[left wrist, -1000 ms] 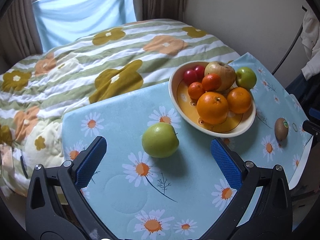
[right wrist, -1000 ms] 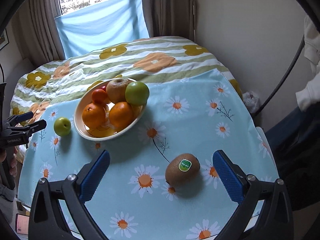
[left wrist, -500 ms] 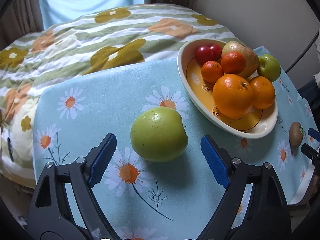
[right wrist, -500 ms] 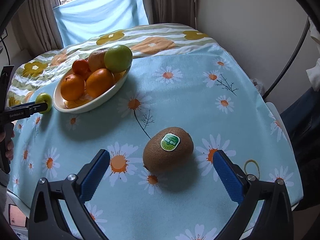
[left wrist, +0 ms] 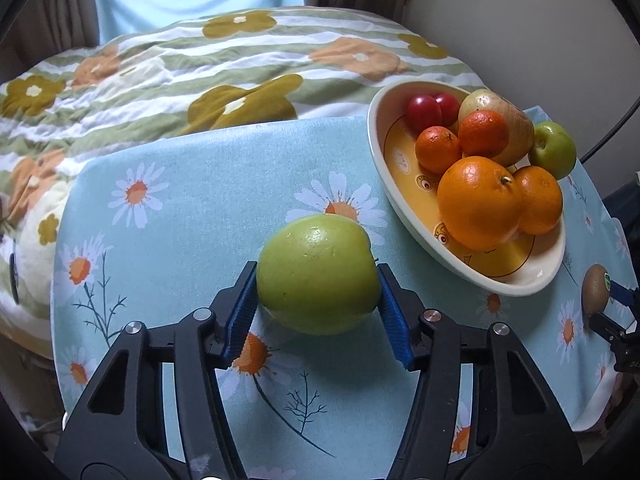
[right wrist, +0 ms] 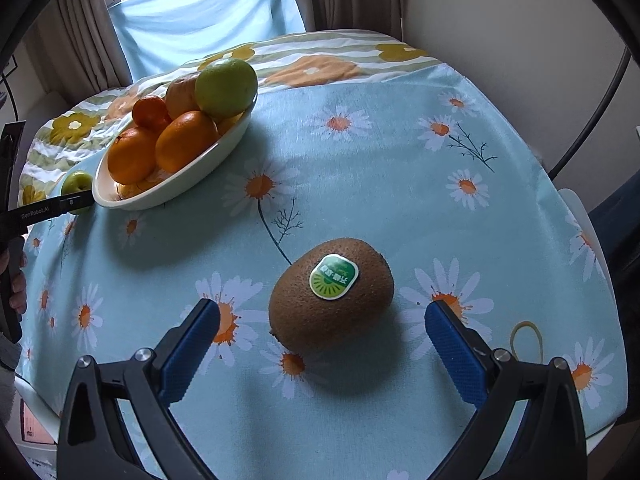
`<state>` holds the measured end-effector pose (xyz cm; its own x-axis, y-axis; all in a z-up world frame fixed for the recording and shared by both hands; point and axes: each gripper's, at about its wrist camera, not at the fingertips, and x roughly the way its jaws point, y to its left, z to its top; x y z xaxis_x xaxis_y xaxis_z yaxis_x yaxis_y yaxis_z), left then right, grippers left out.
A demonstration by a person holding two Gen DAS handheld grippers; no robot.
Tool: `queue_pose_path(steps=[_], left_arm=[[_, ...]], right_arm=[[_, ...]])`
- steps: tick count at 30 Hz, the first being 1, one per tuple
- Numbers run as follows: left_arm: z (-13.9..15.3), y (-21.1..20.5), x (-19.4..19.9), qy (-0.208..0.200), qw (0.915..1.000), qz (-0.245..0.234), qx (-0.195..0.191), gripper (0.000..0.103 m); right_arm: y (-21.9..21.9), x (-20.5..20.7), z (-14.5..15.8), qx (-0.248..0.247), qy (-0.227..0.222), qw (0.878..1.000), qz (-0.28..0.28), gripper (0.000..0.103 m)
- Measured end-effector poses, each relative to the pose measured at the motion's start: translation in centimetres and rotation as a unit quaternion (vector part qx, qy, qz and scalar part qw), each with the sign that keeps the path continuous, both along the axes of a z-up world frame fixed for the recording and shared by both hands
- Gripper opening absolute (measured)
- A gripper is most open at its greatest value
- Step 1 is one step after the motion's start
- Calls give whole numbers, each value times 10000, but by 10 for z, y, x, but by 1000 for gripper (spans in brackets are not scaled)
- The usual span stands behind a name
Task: Organize fruits
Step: 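Close the left gripper on the last green apple while the right grasps the brown kiwi, then lower the green apple into the bowl and open the left gripper while the right carries the kiwi over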
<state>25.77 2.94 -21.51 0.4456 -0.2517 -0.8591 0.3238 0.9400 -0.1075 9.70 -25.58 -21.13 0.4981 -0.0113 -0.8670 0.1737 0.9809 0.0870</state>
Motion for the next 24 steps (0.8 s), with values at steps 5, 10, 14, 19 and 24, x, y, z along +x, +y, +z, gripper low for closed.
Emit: queue_pose_path(steps=[5, 10, 14, 19, 24], left_arm=[[1, 1, 1, 37, 10000, 38, -37, 61], [1, 2, -1, 60, 10000, 47, -34, 61], [1, 4, -5, 69, 9999, 63, -56, 61], [1, 5, -9, 98, 9999, 76, -68, 61], [1, 5, -15, 117, 9999, 68, -81, 61]], right_arm=[[-2, 4, -3, 57, 180, 9998, -25, 96], [0, 9, -8, 68, 377, 9993, 10, 87], [4, 11, -9, -50, 459, 9989, 75, 80], [3, 17, -9, -229, 484, 9985, 60, 70], [3, 16, -6, -331, 457, 9983, 139, 58]])
